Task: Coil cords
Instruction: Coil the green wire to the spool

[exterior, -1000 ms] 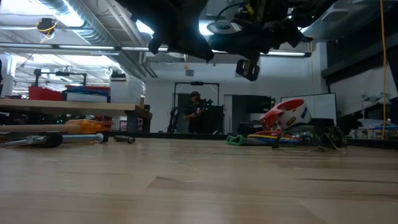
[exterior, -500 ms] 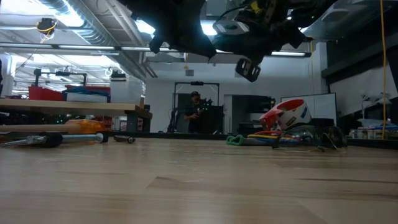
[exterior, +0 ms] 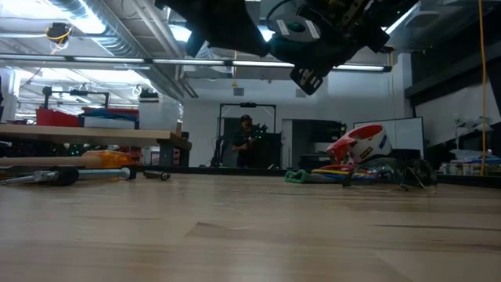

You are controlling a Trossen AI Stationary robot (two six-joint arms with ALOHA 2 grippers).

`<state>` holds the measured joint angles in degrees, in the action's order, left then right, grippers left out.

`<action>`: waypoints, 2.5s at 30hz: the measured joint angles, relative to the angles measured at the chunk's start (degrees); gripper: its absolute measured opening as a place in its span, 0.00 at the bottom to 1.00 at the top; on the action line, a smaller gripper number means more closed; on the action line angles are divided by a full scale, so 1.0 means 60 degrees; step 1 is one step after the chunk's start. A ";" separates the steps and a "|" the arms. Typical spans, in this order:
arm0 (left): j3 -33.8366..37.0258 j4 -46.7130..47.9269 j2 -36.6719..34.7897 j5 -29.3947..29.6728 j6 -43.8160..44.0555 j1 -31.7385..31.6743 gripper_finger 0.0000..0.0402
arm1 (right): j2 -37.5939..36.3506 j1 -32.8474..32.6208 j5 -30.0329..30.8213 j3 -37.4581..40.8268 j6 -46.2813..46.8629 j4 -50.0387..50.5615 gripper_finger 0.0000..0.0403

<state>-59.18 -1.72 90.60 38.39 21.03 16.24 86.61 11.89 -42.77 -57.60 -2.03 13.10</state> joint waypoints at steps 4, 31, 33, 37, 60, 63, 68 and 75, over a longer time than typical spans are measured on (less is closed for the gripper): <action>0.0007 -0.0019 -0.0013 -0.0037 -0.0003 0.0056 0.00 | -0.0007 -0.0269 0.0596 0.0000 -0.0392 -0.0014 0.01; 0.0007 -0.0305 -0.0031 -0.0503 -0.0321 0.0046 0.14 | 0.0000 -0.0580 0.0871 0.0029 -0.0728 -0.0444 0.01; 0.0007 -0.0450 -0.0031 -0.0539 -0.0407 0.0046 0.15 | 0.0000 -0.0668 0.0868 0.0029 -0.0728 -0.0465 0.01; 0.0007 -0.0708 -0.0031 -0.0556 -0.0568 0.0049 0.16 | 0.0000 -0.0788 0.0887 0.0029 -0.0731 -0.0485 0.01; -0.0013 -0.0670 -0.0031 -0.0696 -0.0992 0.0033 0.00 | 0.0010 -0.0869 0.0937 0.0029 -0.0241 -0.0499 0.07; -0.0022 -0.0643 -0.0031 -0.0502 -0.0952 0.0027 0.00 | 0.0018 -0.0869 0.0941 0.0029 -0.0229 -0.0498 0.10; -0.0022 -0.0624 -0.0031 -0.0483 -0.1005 0.0027 0.00 | 0.0018 -0.0869 0.0945 0.0029 -0.0218 -0.0502 0.11; -0.0022 -0.0581 -0.0031 -0.1090 -0.1077 0.0038 0.00 | 0.0018 -0.0869 0.0944 0.0029 -0.0252 -0.0605 0.10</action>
<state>-59.31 -5.21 90.41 31.84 14.57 16.47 86.72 6.68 -37.10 -57.43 -3.54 9.47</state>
